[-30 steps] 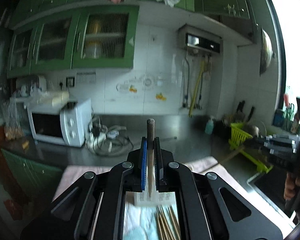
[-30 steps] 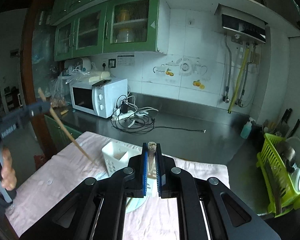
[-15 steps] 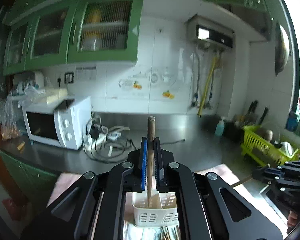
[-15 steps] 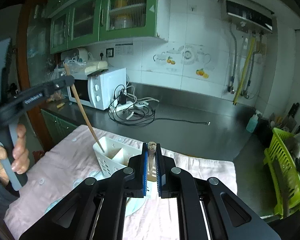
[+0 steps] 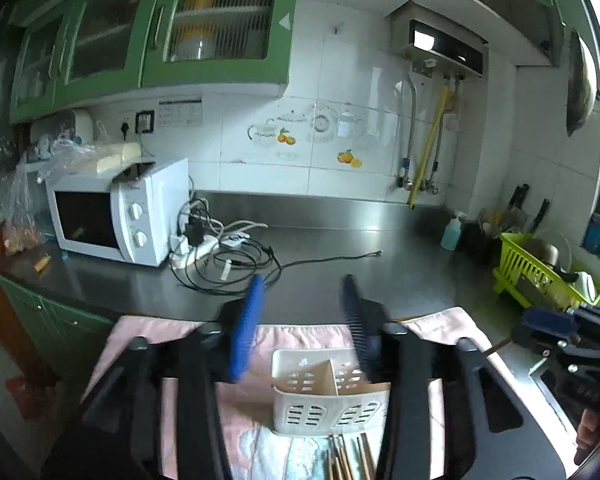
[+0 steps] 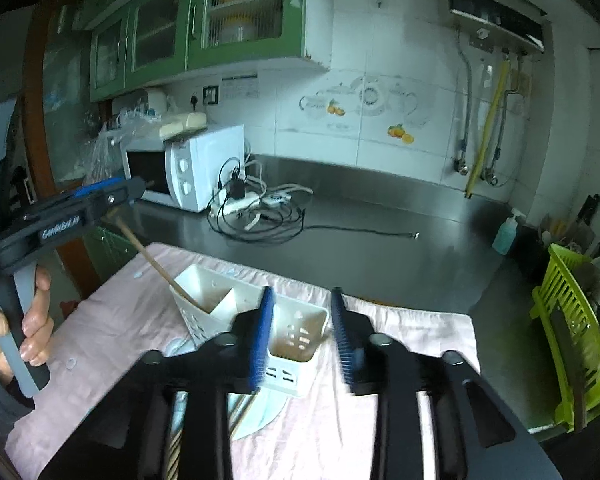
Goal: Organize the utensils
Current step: 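Carry both chopsticks to the white caddy and drop them in, then return both open tools to the chopsticks on the blanket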
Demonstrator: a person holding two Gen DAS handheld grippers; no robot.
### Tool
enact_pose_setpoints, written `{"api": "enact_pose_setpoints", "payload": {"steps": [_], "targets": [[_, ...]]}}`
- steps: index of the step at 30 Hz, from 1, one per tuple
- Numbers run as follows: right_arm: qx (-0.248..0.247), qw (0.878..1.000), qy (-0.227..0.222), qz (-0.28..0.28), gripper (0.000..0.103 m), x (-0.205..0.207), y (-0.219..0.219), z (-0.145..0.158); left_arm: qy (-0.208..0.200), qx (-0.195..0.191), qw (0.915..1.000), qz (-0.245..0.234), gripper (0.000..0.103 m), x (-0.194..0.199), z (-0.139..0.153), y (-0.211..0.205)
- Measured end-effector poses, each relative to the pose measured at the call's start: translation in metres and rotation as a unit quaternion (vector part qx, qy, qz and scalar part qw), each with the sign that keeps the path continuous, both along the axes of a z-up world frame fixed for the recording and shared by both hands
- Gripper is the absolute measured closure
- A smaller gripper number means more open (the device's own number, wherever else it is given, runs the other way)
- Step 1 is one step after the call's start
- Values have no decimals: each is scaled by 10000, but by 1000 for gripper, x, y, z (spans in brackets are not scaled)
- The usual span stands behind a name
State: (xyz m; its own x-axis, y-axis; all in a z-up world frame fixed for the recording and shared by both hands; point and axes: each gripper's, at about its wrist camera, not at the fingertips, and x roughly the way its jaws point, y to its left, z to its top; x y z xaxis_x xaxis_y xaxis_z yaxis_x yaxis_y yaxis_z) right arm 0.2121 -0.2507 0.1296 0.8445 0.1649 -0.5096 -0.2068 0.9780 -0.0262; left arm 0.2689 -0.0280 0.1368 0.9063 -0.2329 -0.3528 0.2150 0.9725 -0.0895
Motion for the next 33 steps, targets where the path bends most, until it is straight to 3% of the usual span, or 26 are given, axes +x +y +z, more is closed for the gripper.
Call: {"api": "enact_pose_setpoints", "payload": {"steps": [2,6,11,18,24,33], "targets": [[11,10000,-78,-29,71,-9,-3,6,-18,12,10000,-8,53,-9,4,1],[77,9998,-202,-47,63,-38,-8,11,-79,-85,9999,65,30,-37,8,12],[112,9999,-47,-30,53,-79,-7,-10,-12,-29,9999,163,15,-81,-2,25],[-89,9987,492,105,41,-129,16,-80,264,220,9992,202,8,-134,-36,38],[-167,9935,1103,219,41,-153,39,-146,509,225,9979,323,7,-174,-77,56],[-332,9862,1579,369,41,-153,69,-199,1183,53,9906,683,5,-194,-132,92]]}}
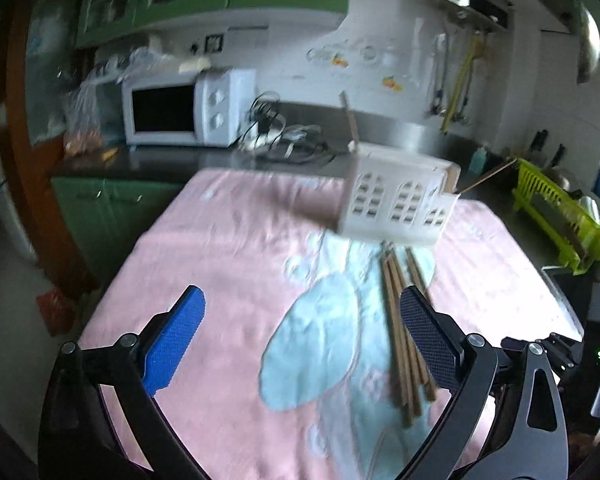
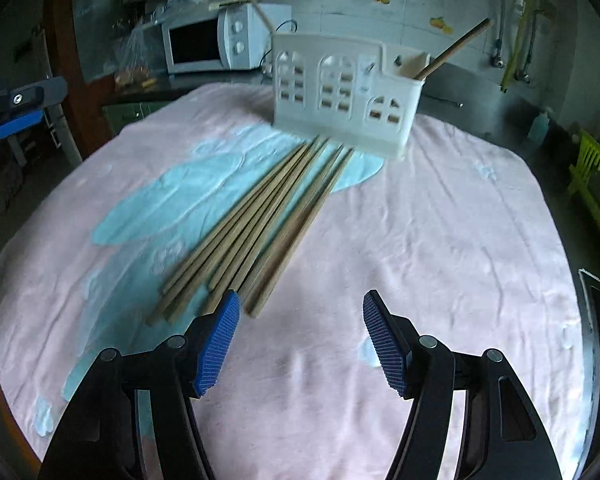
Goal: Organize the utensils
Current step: 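Return both open tools to the chopsticks on the blanket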
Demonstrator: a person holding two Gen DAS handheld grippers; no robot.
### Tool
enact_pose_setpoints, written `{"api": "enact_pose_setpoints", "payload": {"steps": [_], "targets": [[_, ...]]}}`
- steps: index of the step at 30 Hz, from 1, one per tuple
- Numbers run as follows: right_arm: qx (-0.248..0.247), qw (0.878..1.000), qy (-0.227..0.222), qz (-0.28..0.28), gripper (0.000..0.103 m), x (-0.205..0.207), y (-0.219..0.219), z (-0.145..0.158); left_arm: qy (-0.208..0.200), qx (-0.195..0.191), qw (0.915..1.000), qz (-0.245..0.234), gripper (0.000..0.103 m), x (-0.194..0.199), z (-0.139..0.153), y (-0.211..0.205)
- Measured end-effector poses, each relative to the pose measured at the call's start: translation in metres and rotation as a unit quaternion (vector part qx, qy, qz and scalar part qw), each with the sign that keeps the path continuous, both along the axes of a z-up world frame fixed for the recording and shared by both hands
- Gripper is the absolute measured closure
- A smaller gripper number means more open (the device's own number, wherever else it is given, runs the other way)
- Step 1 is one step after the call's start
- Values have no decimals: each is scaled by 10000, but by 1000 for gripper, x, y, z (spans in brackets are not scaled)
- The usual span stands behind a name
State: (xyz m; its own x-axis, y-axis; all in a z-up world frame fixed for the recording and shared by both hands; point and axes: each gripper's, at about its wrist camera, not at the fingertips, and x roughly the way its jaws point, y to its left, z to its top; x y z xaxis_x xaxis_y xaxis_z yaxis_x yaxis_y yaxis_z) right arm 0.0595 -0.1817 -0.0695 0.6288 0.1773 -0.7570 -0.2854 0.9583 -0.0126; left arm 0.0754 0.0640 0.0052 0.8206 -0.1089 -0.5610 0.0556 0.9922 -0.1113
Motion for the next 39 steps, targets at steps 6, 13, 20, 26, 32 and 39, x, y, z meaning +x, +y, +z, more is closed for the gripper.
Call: {"api": "enact_pose_setpoints", "payload": {"steps": [6,13,20,26,32,39], "targets": [[-57,9999,146,-68,48,8,9,-16,179,86,9998,44,5,-9,-17,9],[2,9996,244,-119,57,14,8,-21,274,257,9989,-273,5,-16,-27,0],[59,9994,315,-119,67,18,14,-24,374,315,9975,-506,5,-19,-38,-13],[-27,9997,208,-130,70,13,18,-20,413,271,9979,-421,5,-19,-42,-7],[202,9993,267,-188,73,16,20,-19,417,313,9977,-432,5,-19,-44,-8],[137,9988,340,-332,85,23,19,-25,358,431,9967,-590,5,-23,-46,-12]]}}
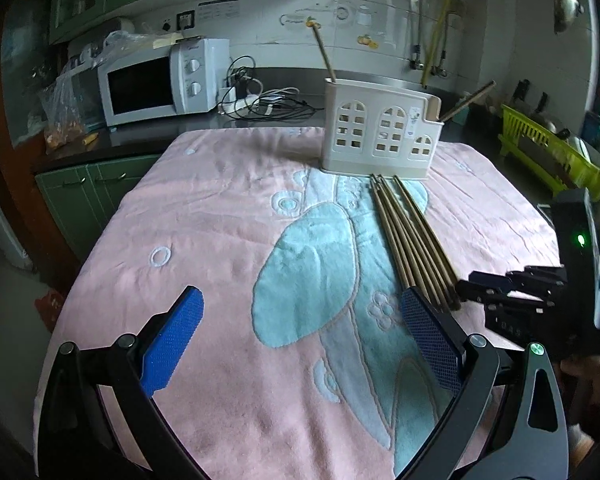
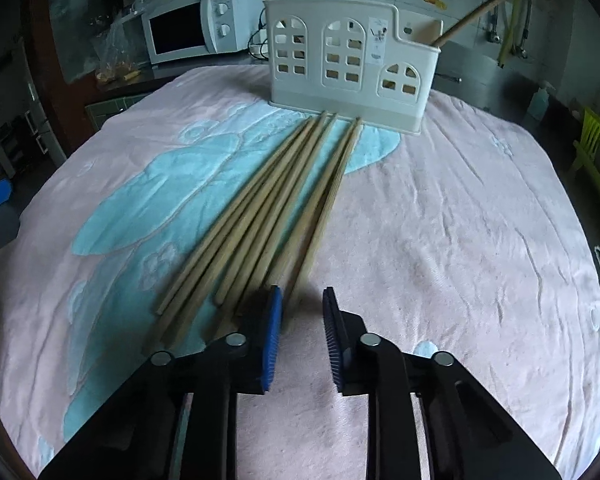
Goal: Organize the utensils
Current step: 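Return both open tools to the chopsticks on the blanket, then close the right tool on a chopstick while the left tool grasps another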
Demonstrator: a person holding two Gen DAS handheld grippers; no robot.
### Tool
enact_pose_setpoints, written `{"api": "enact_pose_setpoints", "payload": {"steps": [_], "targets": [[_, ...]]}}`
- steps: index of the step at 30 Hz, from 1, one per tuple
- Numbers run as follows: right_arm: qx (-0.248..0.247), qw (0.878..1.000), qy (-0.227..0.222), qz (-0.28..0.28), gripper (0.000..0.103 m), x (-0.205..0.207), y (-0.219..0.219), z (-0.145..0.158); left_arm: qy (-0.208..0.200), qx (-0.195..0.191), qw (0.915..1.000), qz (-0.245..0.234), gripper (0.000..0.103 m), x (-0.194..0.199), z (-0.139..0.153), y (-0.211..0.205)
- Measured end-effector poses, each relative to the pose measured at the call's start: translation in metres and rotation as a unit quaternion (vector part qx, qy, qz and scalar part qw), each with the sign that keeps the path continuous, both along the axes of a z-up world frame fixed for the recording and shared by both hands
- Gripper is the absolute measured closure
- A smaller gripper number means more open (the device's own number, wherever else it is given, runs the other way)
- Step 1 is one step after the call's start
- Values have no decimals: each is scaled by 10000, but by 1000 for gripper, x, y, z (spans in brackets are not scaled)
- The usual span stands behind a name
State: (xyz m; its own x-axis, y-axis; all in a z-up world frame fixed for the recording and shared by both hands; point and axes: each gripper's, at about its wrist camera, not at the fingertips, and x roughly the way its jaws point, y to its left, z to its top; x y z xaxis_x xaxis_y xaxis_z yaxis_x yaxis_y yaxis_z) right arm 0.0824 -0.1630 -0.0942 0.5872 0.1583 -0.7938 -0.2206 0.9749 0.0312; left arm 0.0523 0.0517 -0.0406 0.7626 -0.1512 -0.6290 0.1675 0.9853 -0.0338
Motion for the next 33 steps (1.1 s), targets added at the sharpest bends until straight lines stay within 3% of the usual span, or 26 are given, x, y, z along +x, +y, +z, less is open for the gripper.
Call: {"api": "enact_pose_setpoints", "payload": {"steps": [7,11,19,29,33], "targets": [[-147,9999,-28,2,86,2,-3,1,202,58,9987,-468,8,4,-10,-22],[-312,9994,-94,-78,94,3,-8,1,446,336,9961,-685,14,10,-26,-42],[25,9993,116,-362,95,10,-47,-4,867,814,9869,-1094,18,19,-55,-67],[88,9995,67,-290,92,10,-49,-4,911,1080,9843,-1055,18,27,-65,-75],[97,9995,64,-281,90,10,-47,-4,922,1003,9862,-936,22,34,-63,-74]]}}
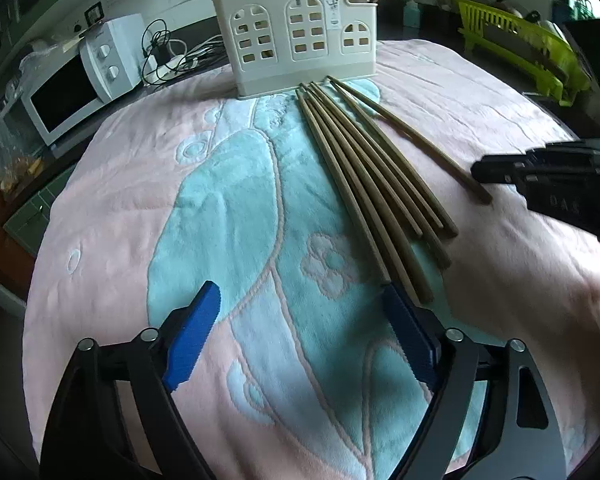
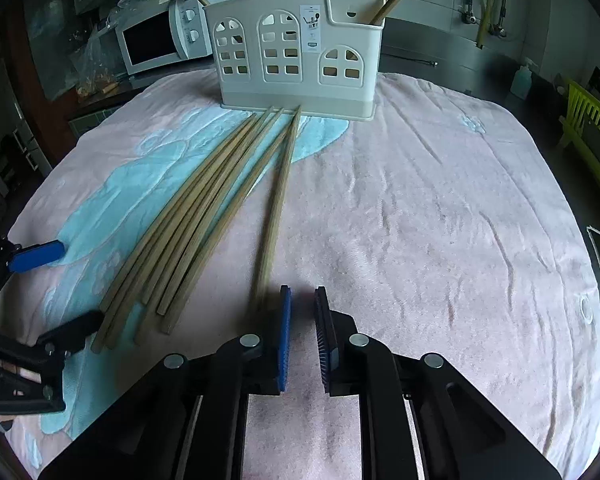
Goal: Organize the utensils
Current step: 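Close the right tool on a chopstick while the left tool grasps another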
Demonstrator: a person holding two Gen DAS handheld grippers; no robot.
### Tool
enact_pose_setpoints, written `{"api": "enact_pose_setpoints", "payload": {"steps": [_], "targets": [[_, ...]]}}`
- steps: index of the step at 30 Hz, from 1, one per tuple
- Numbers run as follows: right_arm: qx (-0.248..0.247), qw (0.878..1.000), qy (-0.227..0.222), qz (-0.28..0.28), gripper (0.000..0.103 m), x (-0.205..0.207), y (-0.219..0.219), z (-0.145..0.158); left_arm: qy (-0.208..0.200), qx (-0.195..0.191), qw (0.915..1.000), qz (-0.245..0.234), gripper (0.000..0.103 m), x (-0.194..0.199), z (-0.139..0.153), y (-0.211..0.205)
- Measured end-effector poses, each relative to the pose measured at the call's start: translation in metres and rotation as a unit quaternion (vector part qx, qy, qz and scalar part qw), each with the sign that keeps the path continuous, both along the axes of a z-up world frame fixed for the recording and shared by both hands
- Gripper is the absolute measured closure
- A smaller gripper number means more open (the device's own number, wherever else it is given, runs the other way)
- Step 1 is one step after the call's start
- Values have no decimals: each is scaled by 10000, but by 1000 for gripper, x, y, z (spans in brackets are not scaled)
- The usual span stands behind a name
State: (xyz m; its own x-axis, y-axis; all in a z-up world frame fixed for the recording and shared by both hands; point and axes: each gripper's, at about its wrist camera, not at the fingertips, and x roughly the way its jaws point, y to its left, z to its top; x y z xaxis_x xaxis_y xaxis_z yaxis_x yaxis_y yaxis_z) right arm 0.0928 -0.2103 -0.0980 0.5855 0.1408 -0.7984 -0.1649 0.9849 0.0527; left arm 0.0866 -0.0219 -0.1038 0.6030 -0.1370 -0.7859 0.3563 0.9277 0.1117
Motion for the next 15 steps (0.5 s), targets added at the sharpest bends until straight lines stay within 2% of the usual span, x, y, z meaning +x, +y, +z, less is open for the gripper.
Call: {"api": "enact_pose_setpoints", "payload": {"steps": [3,8,15], "targets": [[21,10000,4,13,86,0,1,1,10,-105,9999,-2,23,3,0,-3],[41,10000,3,39,85,-3,0,3,-160,112,9996,200,33,11,0,-2],[100,9999,-92,106,82,-11,-1,11,-86,-71,9978,656,34,26,3,27]]}}
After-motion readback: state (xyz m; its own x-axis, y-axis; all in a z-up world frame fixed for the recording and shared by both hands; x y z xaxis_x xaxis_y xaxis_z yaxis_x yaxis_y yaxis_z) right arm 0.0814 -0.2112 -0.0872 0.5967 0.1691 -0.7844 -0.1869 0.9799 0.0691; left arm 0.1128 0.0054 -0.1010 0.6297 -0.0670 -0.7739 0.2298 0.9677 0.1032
